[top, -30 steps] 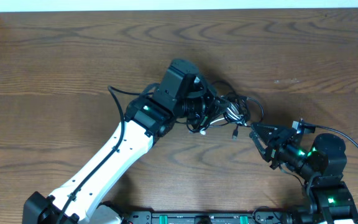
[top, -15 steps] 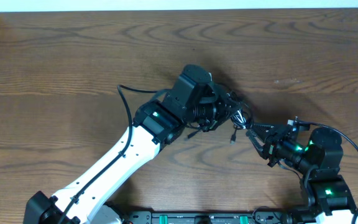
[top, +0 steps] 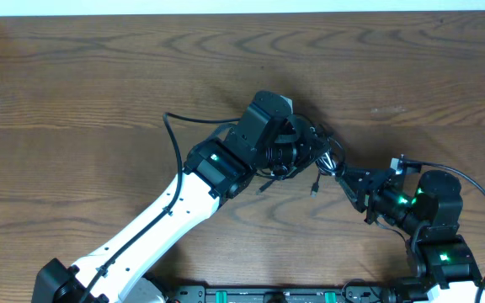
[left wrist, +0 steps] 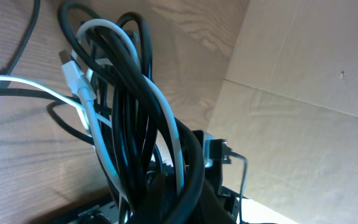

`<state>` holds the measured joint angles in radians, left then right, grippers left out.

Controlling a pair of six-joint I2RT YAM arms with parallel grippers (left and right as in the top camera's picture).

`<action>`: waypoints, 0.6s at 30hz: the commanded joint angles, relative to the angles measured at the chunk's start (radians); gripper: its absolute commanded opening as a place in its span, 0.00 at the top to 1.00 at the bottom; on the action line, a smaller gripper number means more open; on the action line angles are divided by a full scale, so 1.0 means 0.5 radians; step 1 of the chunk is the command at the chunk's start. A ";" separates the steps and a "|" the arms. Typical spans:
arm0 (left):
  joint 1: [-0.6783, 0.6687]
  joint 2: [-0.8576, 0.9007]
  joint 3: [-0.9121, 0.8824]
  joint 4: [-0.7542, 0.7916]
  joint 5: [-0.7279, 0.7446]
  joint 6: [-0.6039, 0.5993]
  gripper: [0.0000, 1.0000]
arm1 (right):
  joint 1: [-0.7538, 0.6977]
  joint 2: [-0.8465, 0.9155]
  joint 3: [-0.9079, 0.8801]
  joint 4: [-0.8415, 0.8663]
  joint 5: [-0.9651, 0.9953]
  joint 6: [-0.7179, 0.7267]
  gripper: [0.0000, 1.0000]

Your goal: Untangle cables

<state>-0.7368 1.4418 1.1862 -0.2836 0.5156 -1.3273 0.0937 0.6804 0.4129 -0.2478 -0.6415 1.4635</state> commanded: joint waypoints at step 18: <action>0.007 -0.022 0.014 0.032 -0.127 0.699 0.92 | -0.002 0.001 0.031 -0.231 0.058 -0.356 0.23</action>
<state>-0.7395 1.4418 1.1862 -0.2787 0.4633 -1.0462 0.0940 0.6807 0.4141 -0.3622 -0.5987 1.2697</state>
